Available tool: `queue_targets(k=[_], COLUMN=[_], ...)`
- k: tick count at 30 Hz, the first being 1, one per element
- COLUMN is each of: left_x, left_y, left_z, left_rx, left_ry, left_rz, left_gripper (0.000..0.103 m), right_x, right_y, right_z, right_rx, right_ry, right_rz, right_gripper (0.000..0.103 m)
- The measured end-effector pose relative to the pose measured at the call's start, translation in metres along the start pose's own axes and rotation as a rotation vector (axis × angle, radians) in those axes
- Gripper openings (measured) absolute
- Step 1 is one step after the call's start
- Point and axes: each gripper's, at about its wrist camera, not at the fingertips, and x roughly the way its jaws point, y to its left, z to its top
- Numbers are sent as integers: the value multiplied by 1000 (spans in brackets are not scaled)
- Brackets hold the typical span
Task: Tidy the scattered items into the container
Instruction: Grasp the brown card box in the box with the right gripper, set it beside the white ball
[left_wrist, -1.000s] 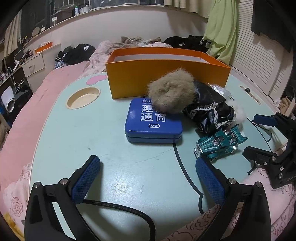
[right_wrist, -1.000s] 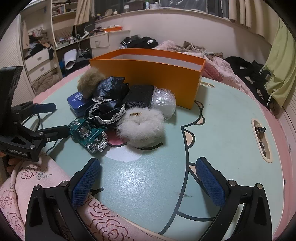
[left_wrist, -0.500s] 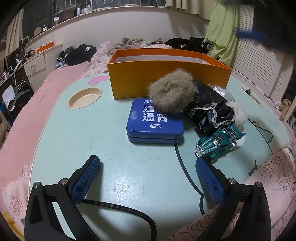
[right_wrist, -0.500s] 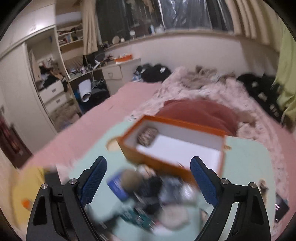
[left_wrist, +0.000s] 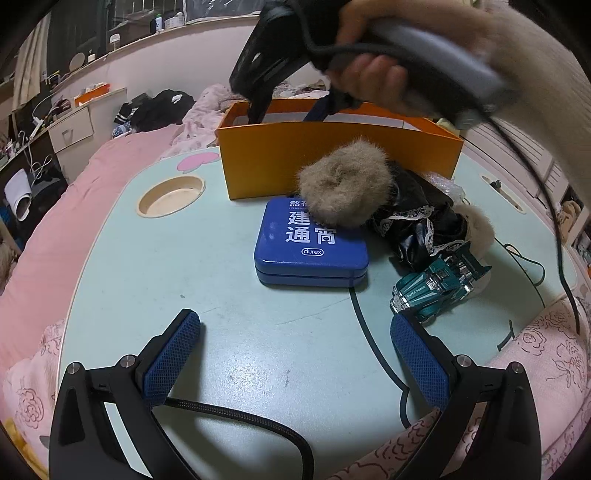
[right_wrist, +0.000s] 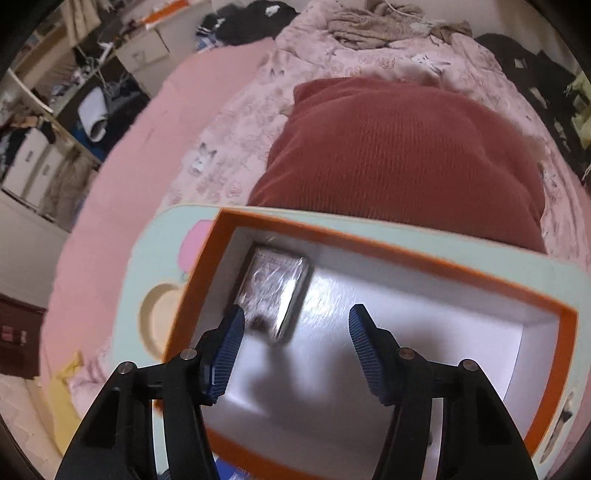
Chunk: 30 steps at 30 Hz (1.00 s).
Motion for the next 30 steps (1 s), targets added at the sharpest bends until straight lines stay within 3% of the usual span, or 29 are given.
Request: queue_targets(k=[3, 8, 10, 13, 20, 21, 22, 24, 26, 30], left_x=[0, 1, 1, 1, 2, 2, 2, 2, 2, 2], left_y=[0, 1, 1, 1, 1, 1, 1, 2, 2, 2], left_z=[0, 0, 0, 0, 0, 0, 0, 0, 1, 1], left_rx=[0, -1, -1, -2, -2, -2, -2, -6, -5, -5], left_ry=[-1, 0, 0, 0, -1, -1, 0, -1, -2, -3], left_rz=[0, 1, 1, 0, 0, 0, 0, -1, 1, 0], left_gripper=[103, 103, 103, 103, 103, 103, 103, 103, 103, 103], right_x=[10, -9, -29, -38, 6, 16, 21, 18, 6, -64], right_y=[-7, -32, -31, -25, 13, 16, 17, 17, 5, -16], right_z=[-1, -8, -10, -9, -18, -22, -24, -24, -26, -42], right_rx=[-20, 25, 13, -10, -139, -157, -172, -188, -143, -134], right_ry=[28, 45, -40, -68, 61, 96, 96, 79, 50, -147], right_rz=[-61, -157, -83, -20, -27, -46, -80, -103, -35, 31], right_gripper=[60, 56, 55, 57, 62, 59, 42, 39, 39, 38])
